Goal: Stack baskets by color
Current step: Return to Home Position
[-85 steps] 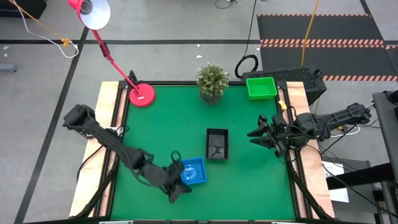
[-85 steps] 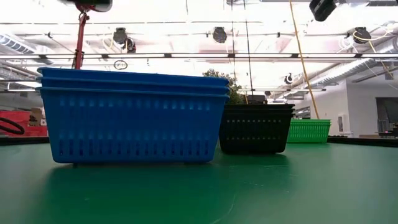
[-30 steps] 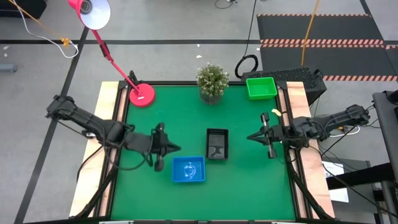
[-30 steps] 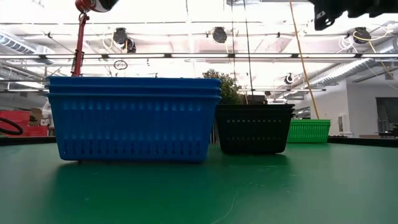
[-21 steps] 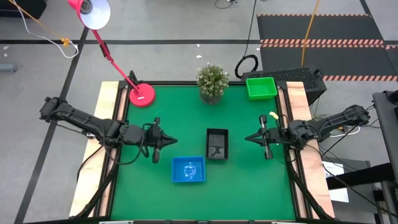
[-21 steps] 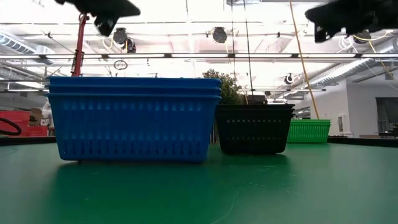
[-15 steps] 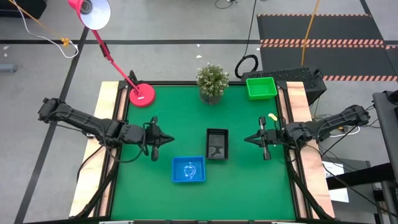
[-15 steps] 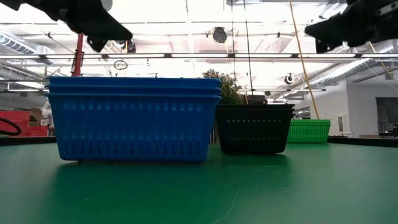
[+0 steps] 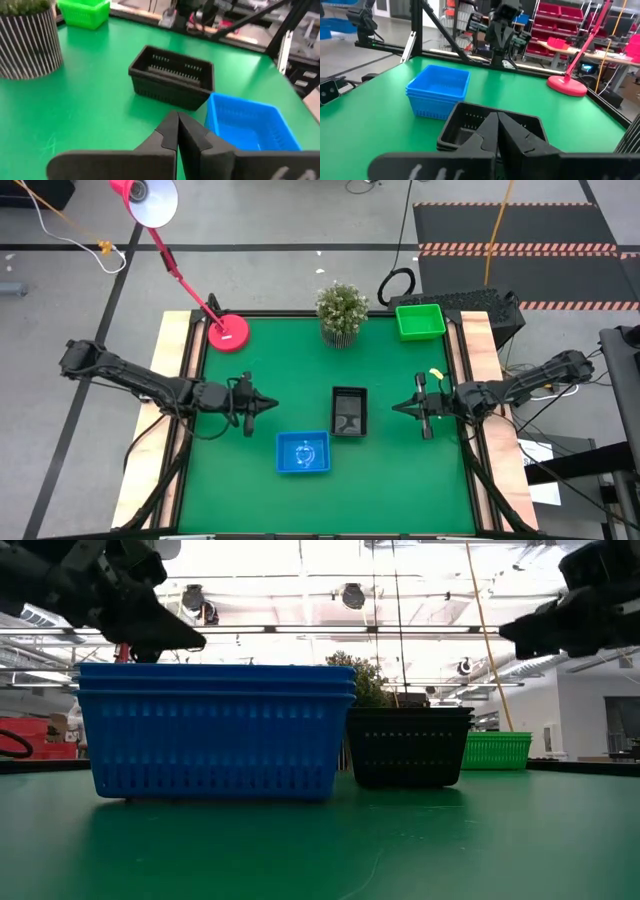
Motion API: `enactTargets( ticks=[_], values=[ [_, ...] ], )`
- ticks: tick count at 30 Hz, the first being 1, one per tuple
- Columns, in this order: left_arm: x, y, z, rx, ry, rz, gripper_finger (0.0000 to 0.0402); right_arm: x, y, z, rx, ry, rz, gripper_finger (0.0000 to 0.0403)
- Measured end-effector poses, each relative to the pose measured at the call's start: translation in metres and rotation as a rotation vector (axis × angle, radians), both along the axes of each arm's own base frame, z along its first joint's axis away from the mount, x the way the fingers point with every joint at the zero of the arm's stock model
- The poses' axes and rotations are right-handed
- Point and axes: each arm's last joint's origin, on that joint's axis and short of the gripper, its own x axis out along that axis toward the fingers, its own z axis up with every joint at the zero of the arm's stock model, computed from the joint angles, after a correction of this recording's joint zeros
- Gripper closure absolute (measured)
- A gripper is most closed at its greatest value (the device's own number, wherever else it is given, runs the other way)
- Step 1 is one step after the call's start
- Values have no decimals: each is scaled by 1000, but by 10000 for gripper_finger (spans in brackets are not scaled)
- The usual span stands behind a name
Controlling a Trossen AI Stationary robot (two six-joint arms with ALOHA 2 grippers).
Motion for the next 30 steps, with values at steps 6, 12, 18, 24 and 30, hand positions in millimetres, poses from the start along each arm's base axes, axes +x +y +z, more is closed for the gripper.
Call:
enactTargets(
  ticks=[6,12,18,24,30],
  values=[
    [-7,6,-15,-9,-1,-17,399,0,0,2,2,-36,0,403],
    [-13,8,-23,-30,1,-36,399,-2,0,5,-12,-62,3,403],
    [-22,9,-25,-18,-25,-37,399,-5,-1,12,-29,-130,5,403],
    [-35,12,-31,-30,-59,-32,399,-10,-2,16,-36,-179,5,403],
    [-44,14,-33,-31,-109,-34,399,-16,-4,20,-45,-215,1,403]
  ],
)
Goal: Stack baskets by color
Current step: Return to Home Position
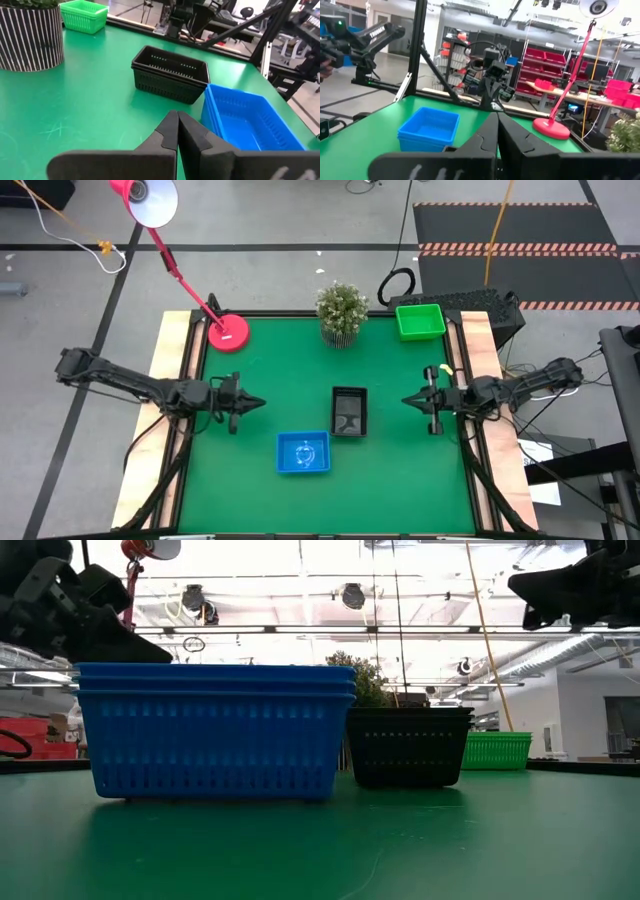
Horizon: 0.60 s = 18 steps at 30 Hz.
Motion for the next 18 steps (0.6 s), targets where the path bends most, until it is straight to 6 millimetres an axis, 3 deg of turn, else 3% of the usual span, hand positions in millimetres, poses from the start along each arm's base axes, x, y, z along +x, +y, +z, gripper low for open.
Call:
enactTargets(
  ticks=[6,18],
  values=[
    [-10,2,-7,17,-37,-4,400,-6,-2,0,1,-6,-6,403],
    [-20,3,11,130,-201,-44,399,-12,-5,1,25,-30,-43,403]
  ],
)
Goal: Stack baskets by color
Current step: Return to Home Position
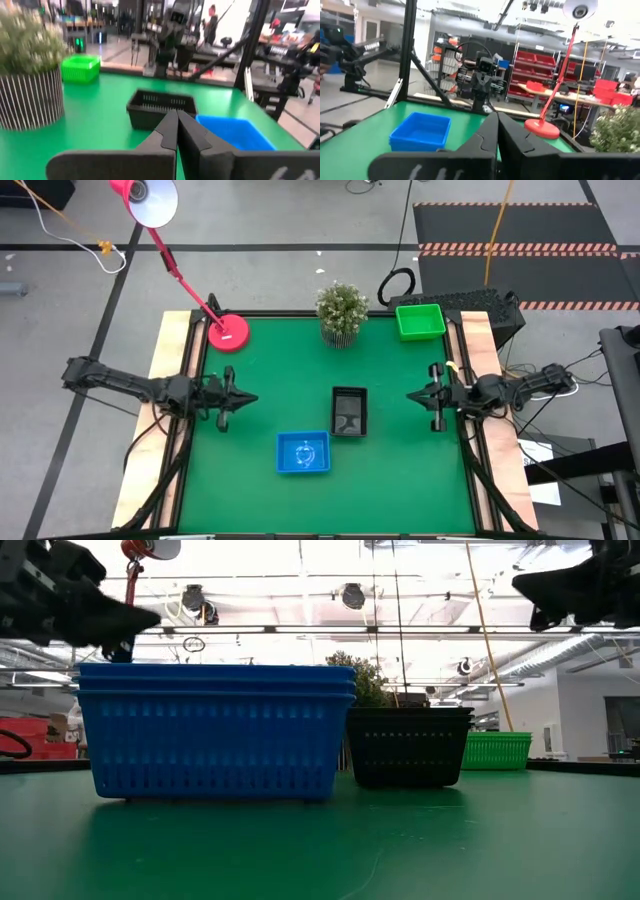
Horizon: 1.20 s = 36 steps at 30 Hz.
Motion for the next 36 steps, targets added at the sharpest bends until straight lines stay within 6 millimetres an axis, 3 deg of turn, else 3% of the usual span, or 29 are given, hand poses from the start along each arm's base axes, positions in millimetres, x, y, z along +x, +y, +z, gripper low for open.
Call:
enactTargets(
  ticks=[5,13,36],
  values=[
    [-7,2,8,21,-78,9,398,-3,0,3,20,-41,21,403],
    [-14,4,9,14,-96,54,400,-1,0,-5,-17,43,19,403],
    [-14,5,8,-8,-87,89,399,1,-10,-13,-100,124,-37,403]
  ],
)
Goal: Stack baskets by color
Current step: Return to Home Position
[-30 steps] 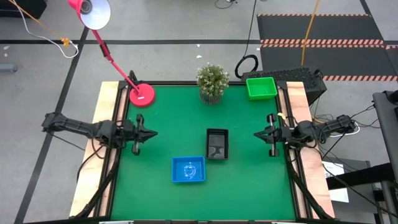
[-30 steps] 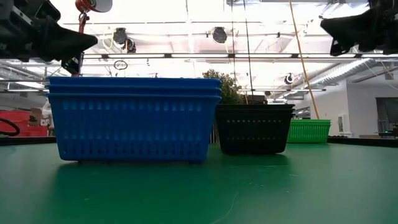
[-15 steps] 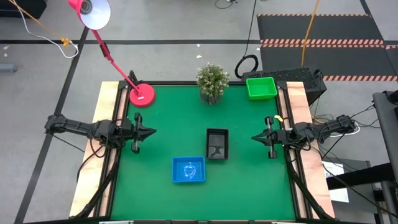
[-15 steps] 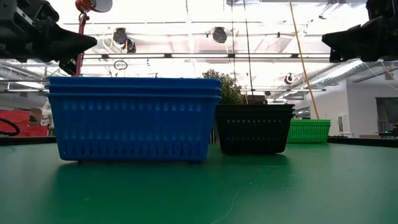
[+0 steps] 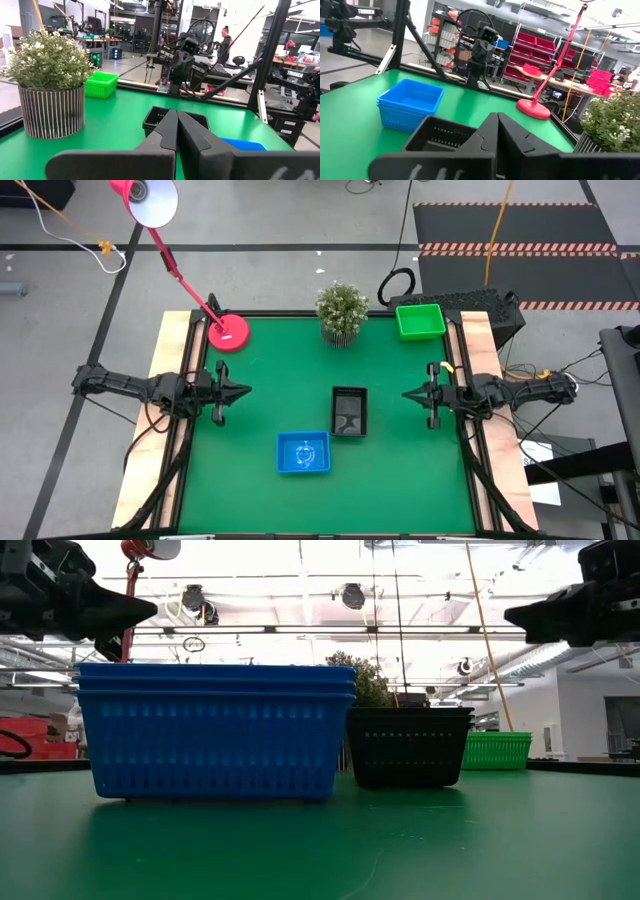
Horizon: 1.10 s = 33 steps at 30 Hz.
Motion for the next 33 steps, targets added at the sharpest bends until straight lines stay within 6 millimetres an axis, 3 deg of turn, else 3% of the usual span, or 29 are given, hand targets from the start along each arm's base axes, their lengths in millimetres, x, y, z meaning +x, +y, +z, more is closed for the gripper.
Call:
enactTargets(
  ticks=[33],
  values=[
    [1,4,-5,194,65,-48,395,1,-1,-1,-23,14,-34,403]
  ],
)
